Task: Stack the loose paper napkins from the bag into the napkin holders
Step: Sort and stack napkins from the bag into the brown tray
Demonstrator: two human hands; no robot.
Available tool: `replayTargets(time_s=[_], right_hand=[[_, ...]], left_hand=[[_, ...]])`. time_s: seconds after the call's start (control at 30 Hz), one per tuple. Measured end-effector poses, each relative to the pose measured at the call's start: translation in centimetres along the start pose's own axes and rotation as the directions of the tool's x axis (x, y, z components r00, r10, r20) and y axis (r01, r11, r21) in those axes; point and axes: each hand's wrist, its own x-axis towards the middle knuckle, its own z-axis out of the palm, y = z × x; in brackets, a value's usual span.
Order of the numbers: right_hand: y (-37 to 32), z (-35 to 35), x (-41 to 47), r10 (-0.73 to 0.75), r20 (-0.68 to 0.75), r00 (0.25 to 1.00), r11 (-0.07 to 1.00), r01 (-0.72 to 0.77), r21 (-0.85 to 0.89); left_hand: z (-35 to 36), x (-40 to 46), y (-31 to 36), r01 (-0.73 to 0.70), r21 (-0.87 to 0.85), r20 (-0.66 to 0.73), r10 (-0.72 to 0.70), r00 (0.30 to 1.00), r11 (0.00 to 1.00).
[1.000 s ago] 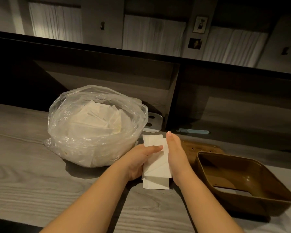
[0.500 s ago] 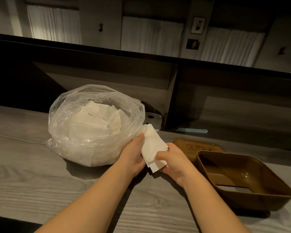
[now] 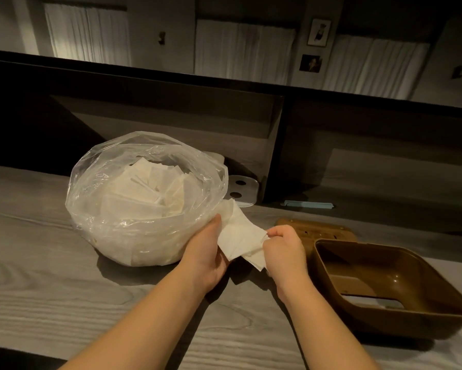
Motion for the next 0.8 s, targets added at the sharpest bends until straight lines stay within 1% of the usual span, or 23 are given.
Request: replayTargets(time_s=[0.03,0.1,0.17,0.23,0.3,0.33,0.37,0.4,0.43,0.47,0.5,0.57,0.63,0.7,0.8], right_hand=[[0.0,-0.3,-0.2,-0.055,-0.041,0.998,0.998,0.055,0.001],[-0.3,-1.0,-0.8,-0.151,-0.114,0.982,0.986,0.158,0.055],[-0.7,-1.7,-1.5,-0.279,-0.193,0.941,0.949,0.301,0.095],[-1.1,-2.3,-2.1,-0.422,-0.252,0.871,0.865,0.47,0.176],[-1.5,-2.7,-2.4,-0.528,-0.258,0.809,0.752,0.586,0.302],[-1.7,-2.9,-2.4,-0.551,-0.218,0.806,0.719,0.591,0.366],[-1.9,-2.8,-2.4,-0.544,-0.15,0.825,0.723,0.552,0.416],[-2.0,-2.7,-2.5,-0.515,-0.067,0.855,0.755,0.489,0.436],[-1.9,-2.4,-2.4,-0.469,0.005,0.883,0.805,0.425,0.415],[-1.7,-2.0,-2.3,-0.421,0.048,0.906,0.857,0.38,0.348],[-1.4,-1.6,-2.1,-0.381,0.054,0.923,0.9,0.357,0.25],[-0.8,-1.0,-1.6,-0.345,0.006,0.939,0.937,0.344,0.061],[-0.5,-0.7,-1.1,-0.331,-0.036,0.943,0.944,0.33,-0.013],[-0.4,-0.5,-0.9,-0.3,-0.073,0.951,0.953,0.302,0.022],[-0.2,-0.4,-0.9,-0.236,-0.145,0.961,0.956,0.256,0.142]], left_hand=[[0.0,-0.1,0.0,-0.005,0.004,0.006,0.005,1.0,1.0],[-0.1,-0.1,0.1,-0.015,0.023,0.018,0.015,1.0,1.0],[-0.2,0.1,0.1,-0.019,0.064,0.007,0.019,1.0,0.998],[-0.1,-0.1,0.2,0.015,0.116,0.005,-0.015,1.0,0.993],[0.0,-0.3,0.2,0.052,0.142,0.019,-0.056,0.998,0.988],[-0.1,-0.3,0.1,0.059,0.153,0.036,-0.065,0.997,0.986],[-0.1,-0.4,-0.1,0.068,0.156,0.053,-0.077,0.996,0.985],[-0.1,-0.4,-0.3,0.076,0.169,0.057,-0.087,0.995,0.983],[-0.2,-0.3,-0.5,0.086,0.165,0.067,-0.098,0.993,0.982],[-0.2,-0.1,-0.8,0.082,0.157,0.079,-0.095,0.992,0.984],[-0.1,0.0,-0.9,0.07,0.148,0.085,-0.083,0.993,0.986],[0.3,-0.1,-1.0,0.049,0.113,0.097,-0.06,0.994,0.992],[0.8,-0.5,-0.9,0.075,0.029,0.094,-0.077,0.993,0.997],[0.9,-0.4,-0.8,0.09,-0.012,0.085,-0.089,0.992,0.996],[1.0,-0.6,-0.9,0.111,-0.014,0.135,-0.108,0.985,0.994]])
